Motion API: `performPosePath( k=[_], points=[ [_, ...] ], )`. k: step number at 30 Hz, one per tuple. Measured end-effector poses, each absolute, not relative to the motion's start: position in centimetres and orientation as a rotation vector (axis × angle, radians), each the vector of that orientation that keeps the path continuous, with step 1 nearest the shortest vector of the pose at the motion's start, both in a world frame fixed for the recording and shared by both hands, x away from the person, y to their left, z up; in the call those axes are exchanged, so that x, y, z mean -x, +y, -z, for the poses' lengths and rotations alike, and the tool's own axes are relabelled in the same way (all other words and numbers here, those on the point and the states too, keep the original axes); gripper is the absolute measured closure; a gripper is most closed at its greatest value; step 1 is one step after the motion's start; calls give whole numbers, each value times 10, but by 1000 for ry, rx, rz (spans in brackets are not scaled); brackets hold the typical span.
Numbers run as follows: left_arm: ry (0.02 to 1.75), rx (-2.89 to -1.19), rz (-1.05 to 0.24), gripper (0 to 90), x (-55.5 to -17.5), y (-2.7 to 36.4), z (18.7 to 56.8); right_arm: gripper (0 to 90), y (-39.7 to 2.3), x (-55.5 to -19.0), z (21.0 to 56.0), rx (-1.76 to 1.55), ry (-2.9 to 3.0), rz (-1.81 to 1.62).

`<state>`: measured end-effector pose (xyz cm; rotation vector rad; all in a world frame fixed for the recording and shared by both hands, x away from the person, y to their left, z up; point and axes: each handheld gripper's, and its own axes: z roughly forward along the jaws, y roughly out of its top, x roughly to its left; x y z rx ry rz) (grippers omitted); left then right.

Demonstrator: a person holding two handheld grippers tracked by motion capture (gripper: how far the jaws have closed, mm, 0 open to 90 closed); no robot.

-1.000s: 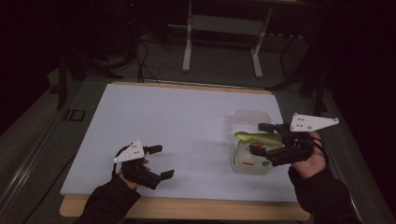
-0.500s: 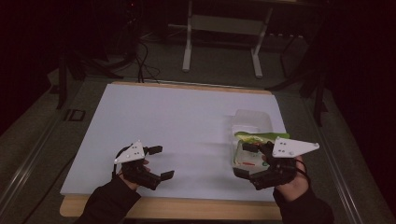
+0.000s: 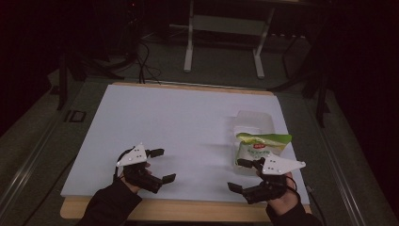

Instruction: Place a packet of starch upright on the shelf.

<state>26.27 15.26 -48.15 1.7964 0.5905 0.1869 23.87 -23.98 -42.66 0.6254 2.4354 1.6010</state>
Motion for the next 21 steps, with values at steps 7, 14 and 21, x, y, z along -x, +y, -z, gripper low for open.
performPosePath(
  k=[7,14,21],
  points=[
    [593,-1794,-184,1,-263,152,483,160,-240,-236,442,-640,2430,-1591],
    [587,-1797,-181,1,-262,151,486,160,-242,-234,454,-645,2437,-1561],
    [573,-1810,-196,1,-260,149,487,160,-246,-231,464,-678,2418,-1571]
  ],
)
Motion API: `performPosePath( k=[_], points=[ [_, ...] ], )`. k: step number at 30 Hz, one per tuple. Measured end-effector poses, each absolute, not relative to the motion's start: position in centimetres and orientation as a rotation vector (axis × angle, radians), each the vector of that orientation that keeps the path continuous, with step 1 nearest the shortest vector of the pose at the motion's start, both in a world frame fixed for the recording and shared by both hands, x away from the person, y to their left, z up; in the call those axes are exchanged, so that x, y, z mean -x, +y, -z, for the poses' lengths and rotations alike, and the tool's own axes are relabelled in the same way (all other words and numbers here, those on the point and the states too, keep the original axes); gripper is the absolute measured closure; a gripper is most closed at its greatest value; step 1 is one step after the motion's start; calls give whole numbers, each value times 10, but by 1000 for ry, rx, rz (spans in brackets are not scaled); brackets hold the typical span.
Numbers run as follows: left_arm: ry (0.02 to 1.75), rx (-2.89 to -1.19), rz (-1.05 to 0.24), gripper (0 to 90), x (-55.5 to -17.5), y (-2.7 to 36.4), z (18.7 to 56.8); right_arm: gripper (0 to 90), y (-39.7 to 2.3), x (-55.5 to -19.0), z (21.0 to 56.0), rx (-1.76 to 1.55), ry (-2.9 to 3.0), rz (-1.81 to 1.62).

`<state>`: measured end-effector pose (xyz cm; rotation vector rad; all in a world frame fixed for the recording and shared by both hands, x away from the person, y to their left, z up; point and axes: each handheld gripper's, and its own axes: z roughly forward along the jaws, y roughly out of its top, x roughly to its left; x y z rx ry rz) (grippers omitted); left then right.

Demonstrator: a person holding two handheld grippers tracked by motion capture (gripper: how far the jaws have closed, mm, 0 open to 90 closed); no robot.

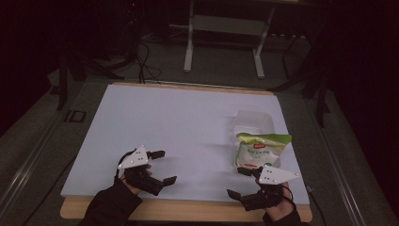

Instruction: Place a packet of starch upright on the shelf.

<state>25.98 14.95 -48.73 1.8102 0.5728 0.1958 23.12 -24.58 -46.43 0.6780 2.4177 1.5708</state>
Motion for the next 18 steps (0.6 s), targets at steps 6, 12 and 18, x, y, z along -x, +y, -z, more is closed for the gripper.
performPosePath(
  k=[6,12,18],
  points=[
    [562,-1810,-191,1,-257,147,491,160,-248,-235,471,-695,2384,-1582],
    [562,-1817,-182,1,-257,145,494,160,-250,-236,472,-696,2386,-1587],
    [562,-1814,-191,1,-256,145,494,177,-250,-237,473,-696,2400,-1573]
  ],
)
